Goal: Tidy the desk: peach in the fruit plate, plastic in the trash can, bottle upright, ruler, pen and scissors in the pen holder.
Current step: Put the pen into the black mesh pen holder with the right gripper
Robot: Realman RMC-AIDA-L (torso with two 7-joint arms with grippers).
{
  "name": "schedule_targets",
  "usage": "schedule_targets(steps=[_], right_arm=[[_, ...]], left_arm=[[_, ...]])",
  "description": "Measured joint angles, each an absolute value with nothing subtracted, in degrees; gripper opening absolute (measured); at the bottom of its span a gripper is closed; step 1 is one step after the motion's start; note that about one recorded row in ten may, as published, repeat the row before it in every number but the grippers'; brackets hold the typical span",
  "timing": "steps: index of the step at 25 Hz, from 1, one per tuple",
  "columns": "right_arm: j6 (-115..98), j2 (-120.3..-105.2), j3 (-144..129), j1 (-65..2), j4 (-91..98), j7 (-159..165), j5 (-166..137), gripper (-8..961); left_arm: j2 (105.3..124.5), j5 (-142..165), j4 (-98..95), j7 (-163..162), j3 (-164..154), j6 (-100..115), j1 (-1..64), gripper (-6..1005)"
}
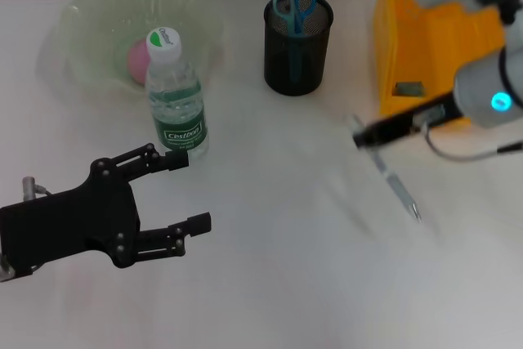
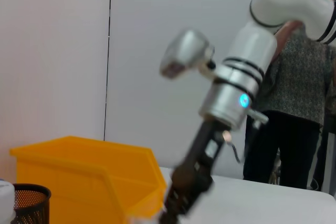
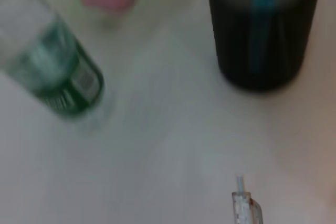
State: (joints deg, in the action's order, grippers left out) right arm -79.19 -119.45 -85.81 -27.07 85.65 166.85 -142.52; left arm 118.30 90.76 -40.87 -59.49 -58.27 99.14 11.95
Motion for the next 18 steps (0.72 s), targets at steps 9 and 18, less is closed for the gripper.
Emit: schedule_targets(steps=[9,18], right_arm=[[-53.11,-119.54,-81.78,-21.34,88.0,144.94,-120.04,171],[-31.73,-119.67,-90.63,-21.67,75.12,105.26,-90.38,173]], left_arm=[[118.21,90.32,-40.87,-59.53,-58.27,99.49,11.98,851],[118.28,90.68,-40.19,-59.53,-58.28,99.38,12.46,851]])
